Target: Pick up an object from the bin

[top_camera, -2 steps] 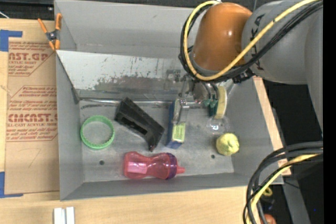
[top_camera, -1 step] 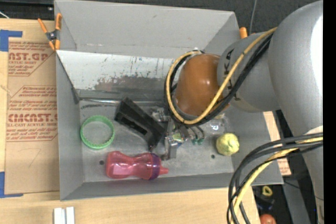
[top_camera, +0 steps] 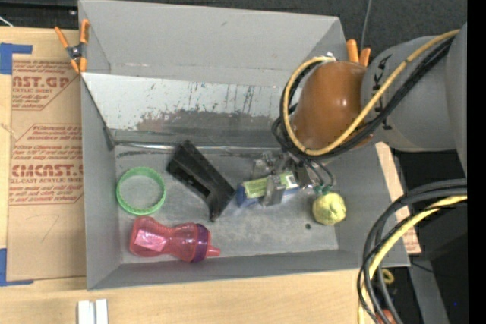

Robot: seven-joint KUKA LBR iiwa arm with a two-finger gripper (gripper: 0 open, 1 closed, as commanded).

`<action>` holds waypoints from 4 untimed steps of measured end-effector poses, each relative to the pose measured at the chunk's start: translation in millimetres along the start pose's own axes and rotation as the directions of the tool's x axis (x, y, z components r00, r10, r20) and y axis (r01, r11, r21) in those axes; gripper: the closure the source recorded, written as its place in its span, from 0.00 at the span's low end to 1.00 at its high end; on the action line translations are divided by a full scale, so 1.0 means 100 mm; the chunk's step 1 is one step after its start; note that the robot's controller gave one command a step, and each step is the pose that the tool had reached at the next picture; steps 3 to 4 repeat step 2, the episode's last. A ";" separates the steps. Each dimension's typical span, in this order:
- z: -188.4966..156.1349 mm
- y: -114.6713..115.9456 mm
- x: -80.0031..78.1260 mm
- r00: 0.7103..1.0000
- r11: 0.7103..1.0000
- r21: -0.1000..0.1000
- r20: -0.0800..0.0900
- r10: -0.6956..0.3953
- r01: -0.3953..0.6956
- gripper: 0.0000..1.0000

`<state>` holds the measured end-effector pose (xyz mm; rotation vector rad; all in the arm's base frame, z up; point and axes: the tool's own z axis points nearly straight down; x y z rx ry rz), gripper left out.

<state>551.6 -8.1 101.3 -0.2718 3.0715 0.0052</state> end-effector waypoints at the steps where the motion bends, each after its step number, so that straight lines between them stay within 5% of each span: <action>1: 0.00 0.00 0.00 1.000 1.000 0.000 0.000 0.000 0.000 1.00; 2: -1.23 0.02 -0.38 1.000 1.000 0.000 0.000 -0.005 0.005 1.00; 4: -1.23 0.02 -0.38 1.000 1.000 0.000 0.000 -0.005 0.005 1.00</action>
Offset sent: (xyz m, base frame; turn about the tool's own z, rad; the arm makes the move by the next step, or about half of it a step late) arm 0.0355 0.0094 0.1488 -0.0072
